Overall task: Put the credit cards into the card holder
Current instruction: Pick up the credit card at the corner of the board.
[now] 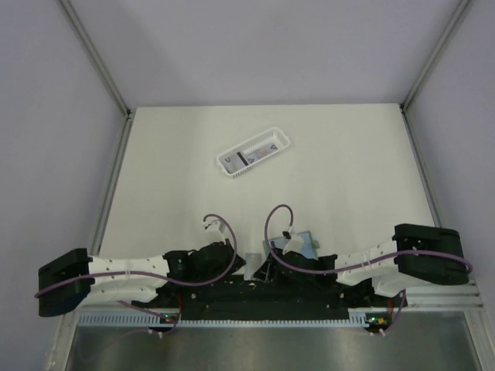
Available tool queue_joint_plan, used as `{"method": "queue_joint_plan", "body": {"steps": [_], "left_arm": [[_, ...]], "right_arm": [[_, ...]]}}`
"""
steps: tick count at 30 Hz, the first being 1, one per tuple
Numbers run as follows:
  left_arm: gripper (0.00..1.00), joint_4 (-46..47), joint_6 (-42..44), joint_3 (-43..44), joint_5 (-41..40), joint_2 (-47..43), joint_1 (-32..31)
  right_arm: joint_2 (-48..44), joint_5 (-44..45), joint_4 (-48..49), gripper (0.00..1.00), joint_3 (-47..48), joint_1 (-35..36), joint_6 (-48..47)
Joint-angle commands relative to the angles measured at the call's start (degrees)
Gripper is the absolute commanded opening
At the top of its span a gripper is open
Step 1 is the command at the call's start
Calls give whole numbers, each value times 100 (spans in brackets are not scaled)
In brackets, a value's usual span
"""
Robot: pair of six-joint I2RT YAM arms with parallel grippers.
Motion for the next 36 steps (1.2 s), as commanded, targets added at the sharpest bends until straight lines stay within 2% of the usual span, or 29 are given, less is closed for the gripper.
{"method": "queue_joint_plan", "body": {"steps": [1, 6, 10, 14, 18, 21, 25, 27, 29, 31, 32, 36], "left_arm": [[0, -413, 30, -176, -3, 102, -42], [0, -430, 13, -167, 5, 85, -51], [0, -430, -31, -194, -3, 41, -60], [0, -623, -75, -176, -100, -196, -69], [0, -1123, -119, -54, -336, -792, -69], [1, -1791, -93, 166, -714, -1486, -69], [28, -1952, 450, 421, -1014, -2646, -69], [39, -1645, 1012, 474, -971, -3165, -69], [48, -1294, 1479, 535, -787, -3517, -69], [63, -889, 1901, 588, -488, -3659, -60], [67, -714, 2024, 632, -330, -3668, -60], [67, -64, 2324, 729, 250, -3458, -60]], "right_arm": [[586, -231, 490, 48, -84, 23, -36], [991, -284, 1089, 39, -145, 23, 96], [1044, -232, 1265, 18, -224, 23, 132], [764, -4, 879, 2, -233, 23, 70], [88, 278, 625, 0, -312, 14, -184], [-693, 480, -68, 0, -190, 14, -561], [-1774, 622, -1456, 0, 153, -126, -1132], [-2205, 97, -1679, 0, 171, -511, -1545], [-2653, -685, -1452, 0, 110, -907, -1993], [-3067, -1624, -1171, 0, 31, -1285, -2442], [-3260, -2012, -1074, 0, 22, -1426, -2522], [-3745, -3103, -880, 0, 74, -1770, -2593]]}}
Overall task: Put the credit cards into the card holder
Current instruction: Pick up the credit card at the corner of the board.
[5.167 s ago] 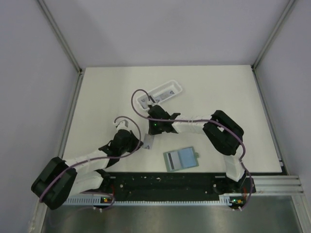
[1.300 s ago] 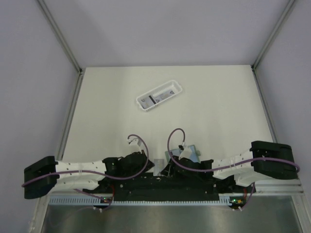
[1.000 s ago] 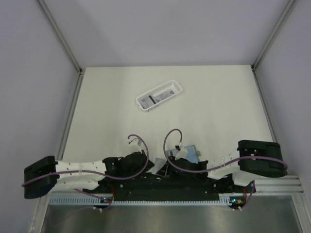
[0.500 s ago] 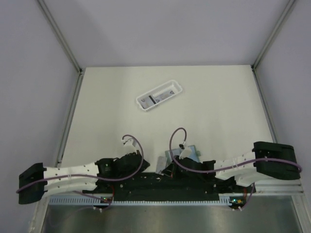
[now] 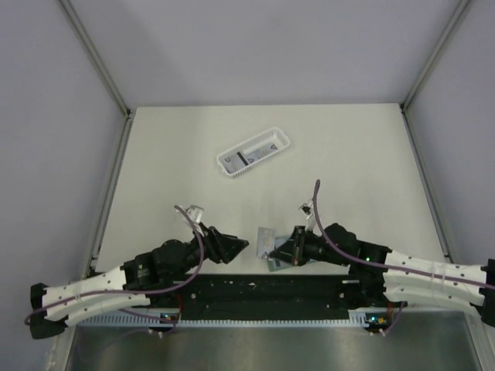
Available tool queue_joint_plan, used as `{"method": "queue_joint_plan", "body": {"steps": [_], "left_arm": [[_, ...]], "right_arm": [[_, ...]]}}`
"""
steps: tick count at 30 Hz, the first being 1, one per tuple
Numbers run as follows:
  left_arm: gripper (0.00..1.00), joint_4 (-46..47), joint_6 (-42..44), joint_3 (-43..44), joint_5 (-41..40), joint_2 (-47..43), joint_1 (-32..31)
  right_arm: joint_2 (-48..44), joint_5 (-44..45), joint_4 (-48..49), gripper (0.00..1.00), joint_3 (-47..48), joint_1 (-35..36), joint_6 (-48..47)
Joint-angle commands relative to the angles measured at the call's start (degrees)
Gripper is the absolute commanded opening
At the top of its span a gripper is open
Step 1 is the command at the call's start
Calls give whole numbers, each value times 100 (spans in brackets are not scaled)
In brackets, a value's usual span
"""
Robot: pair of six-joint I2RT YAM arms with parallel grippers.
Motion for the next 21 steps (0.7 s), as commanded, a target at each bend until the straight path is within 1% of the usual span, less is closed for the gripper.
{"method": "queue_joint_plan", "body": {"steps": [1, 5, 7, 10, 14, 16, 17, 19, 20, 21], "left_arm": [[67, 1072, 711, 248, 767, 243, -16], [62, 1574, 694, 283, 1373, 647, -25], [59, 1828, 702, 275, 1506, 744, -25], [50, 2014, 746, 310, 1638, 867, -25], [17, 2189, 808, 380, 1849, 955, -25], [3, 2251, 826, 406, 1937, 999, -25], [0, 2251, 826, 415, 1963, 1025, -25], [0, 2286, 782, 415, 2007, 1061, -25], [0, 2295, 738, 407, 2007, 1061, -25], [0, 2313, 694, 389, 2007, 1061, -25]], "right_arm": [[-417, -1688, 423, 0, 136, -295, -499], [-461, -2199, 1072, 0, 66, -295, -315], [-435, -2357, 1424, 0, 13, -304, -183], [-409, -2455, 1733, 0, -23, -295, -51], [-321, -2437, 1698, 0, 4, -304, -42], [-329, -2376, 1664, 0, 30, -304, -51], [-355, -2289, 1611, 0, 39, -313, -51], [-487, -1991, 1532, 0, 4, -304, -59], [-574, -1841, 1523, 3, -22, -304, -59], [-654, -1657, 1505, 9, -57, -304, -51]]}}
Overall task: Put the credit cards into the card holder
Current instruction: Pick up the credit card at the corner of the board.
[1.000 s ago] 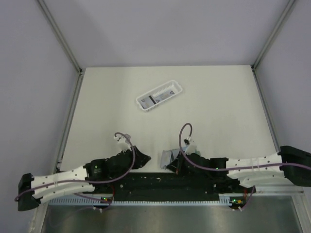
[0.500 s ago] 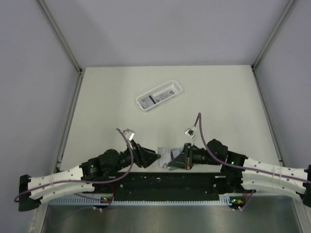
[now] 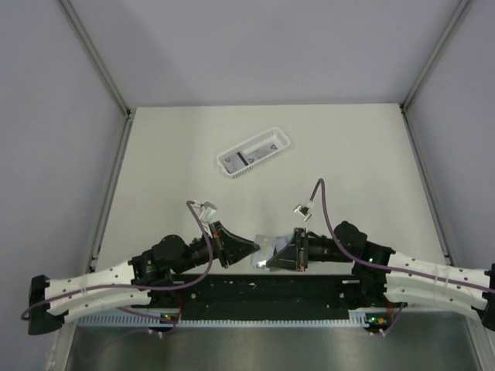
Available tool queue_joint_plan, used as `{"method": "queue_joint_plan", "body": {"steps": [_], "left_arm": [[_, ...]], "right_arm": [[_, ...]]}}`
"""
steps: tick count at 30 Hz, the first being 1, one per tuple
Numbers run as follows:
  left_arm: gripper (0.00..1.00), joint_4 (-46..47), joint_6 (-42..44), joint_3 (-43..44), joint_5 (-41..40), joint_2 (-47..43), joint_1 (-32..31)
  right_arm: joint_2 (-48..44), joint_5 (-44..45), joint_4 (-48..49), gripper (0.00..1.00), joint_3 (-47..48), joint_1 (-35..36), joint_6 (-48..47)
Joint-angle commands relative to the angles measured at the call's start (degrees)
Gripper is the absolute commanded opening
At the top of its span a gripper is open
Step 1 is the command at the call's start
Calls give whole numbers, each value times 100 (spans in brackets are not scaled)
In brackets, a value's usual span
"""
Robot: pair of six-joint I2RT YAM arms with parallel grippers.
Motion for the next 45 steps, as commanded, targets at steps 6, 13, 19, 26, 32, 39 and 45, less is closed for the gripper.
{"method": "queue_joint_plan", "body": {"steps": [6, 13, 19, 26, 32, 39, 45], "left_arm": [[0, 539, -216, -80, 73, -147, -16], [0, 609, -463, -247, -261, -586, -16], [0, 627, -542, -300, -472, -719, -16], [0, 662, -612, -343, -587, -666, -16], [0, 733, -621, -326, -613, -587, -16], [0, 785, -612, -282, -622, -543, -16], [0, 856, -665, -343, -622, -525, -16]], "right_arm": [[-840, 1249, 443, 31, -135, -46, 118], [-604, 1241, 337, 39, 190, -37, 4], [-367, 1162, 733, 42, 190, -46, 48], [-323, 1021, 971, 42, 287, -29, 65], [-104, 1003, 1111, 41, 357, -11, 74], [222, 1038, 1322, 38, 463, 59, 57], [337, 1039, 1340, 32, 542, 68, 21]]}}
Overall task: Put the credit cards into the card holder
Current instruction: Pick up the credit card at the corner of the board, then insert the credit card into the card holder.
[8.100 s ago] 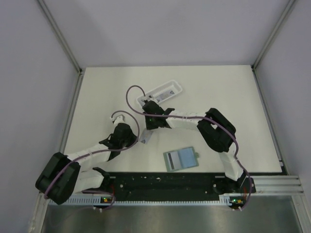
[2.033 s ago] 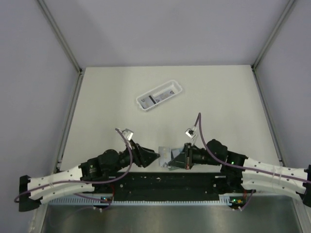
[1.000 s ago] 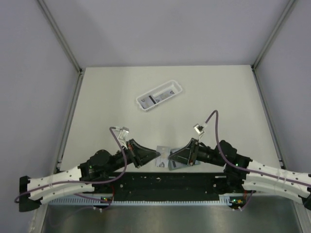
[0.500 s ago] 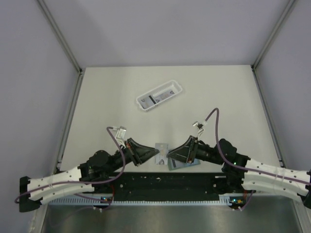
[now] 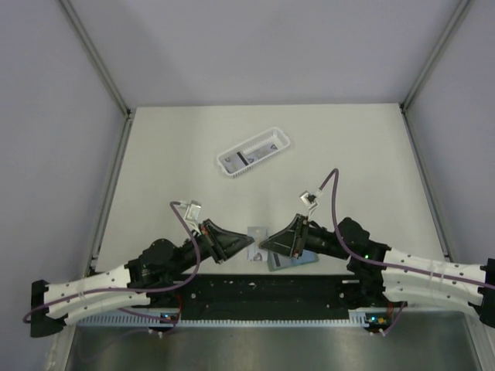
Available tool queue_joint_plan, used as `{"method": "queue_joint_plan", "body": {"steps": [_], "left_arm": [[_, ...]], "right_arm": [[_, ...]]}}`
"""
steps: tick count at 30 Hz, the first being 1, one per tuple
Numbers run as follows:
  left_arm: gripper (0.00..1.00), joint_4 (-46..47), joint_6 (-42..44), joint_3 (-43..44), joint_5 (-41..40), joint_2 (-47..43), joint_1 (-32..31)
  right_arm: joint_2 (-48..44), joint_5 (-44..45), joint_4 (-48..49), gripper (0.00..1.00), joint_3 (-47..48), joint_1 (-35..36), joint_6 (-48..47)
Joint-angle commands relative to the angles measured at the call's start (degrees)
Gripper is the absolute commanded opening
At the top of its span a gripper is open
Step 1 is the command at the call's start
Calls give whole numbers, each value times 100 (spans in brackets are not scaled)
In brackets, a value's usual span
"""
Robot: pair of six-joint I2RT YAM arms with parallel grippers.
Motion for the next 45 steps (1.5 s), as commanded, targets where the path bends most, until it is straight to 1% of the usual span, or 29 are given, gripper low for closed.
{"method": "queue_joint_plan", "body": {"steps": [1, 3, 4, 7, 10, 12, 13, 14, 16, 17, 18, 19, 22, 23, 25, 26, 28, 29, 30, 33, 35, 38, 43, 45], "left_arm": [[0, 401, -25, -55, -41, 39, -16], [0, 419, -42, -73, -58, 30, -16], [0, 419, -42, -73, -67, 30, -16], [0, 410, -60, -81, -119, 30, -16], [0, 410, -77, -81, -190, -5, -16], [0, 384, -77, -64, -199, 4, -16], [0, 357, -68, -55, -225, 12, -16], [5, 348, -60, -55, -225, 21, -16], [26, 322, -42, -64, -286, 13, -16], [38, 270, -42, -64, -356, -14, -16], [46, 182, -33, -73, -444, -40, -16], [54, 86, -7, -81, -584, -110, -16], [67, -265, 116, -134, -953, -286, -16], [68, -397, 186, -134, -1042, -312, -16], [69, -687, 265, -38, -1200, -190, -8], [69, -811, 309, 41, -1218, -16, -8], [65, -873, 388, 182, -1157, 466, -8], [61, -838, 397, 234, -1131, 705, -8], [58, -786, 397, 279, -1113, 933, -8], [57, -444, 547, 367, -1034, 1435, -8], [51, -242, 661, 411, -1051, 1743, -8], [48, -66, 705, 472, -1025, 2077, -8], [37, 181, 723, 472, -902, 2464, -8], [36, 251, 723, 472, -858, 2579, -8]], "right_arm": [[52, -24, 360, 31, 339, 38, -75], [61, -24, 378, 28, 356, 37, -66], [70, -24, 387, 26, 348, 29, -66], [79, -41, 405, 13, 347, 37, -66], [88, -68, 387, 7, 339, 37, -66], [88, -85, 378, 0, 356, 37, -66], [88, -85, 361, 0, 348, 29, -66], [88, -77, 308, 0, 365, 29, -66], [-34, 28, -146, 0, 452, 29, -171], [-174, 177, -619, 0, 557, 29, -267], [-341, 361, -1128, 0, 672, 29, -399], [-526, 667, -1838, 0, 829, 29, -539], [-975, 1381, -3965, 0, 1295, -234, -909], [-984, 1469, -4625, 0, 1453, -479, -971], [-854, 1532, -6014, 0, 1822, -979, -1163], [-696, 1471, -6481, 0, 1981, -1226, -1321], [-310, 1182, -7134, 0, 2210, -1613, -1646], [-90, 1015, -7310, 0, 2280, -1737, -1796], [95, 987, -7417, 0, 2342, -1790, -1867], [684, 1066, -7637, 0, 2605, -1826, -2122], [1044, 1224, -7839, 0, 2834, -1826, -2298], [1554, 1514, -8068, 0, 3028, -1834, -2500], [2030, 1540, -8121, 0, 3072, -1826, -2720], [2092, 1637, -8095, 0, 3020, -1826, -2694]]}}
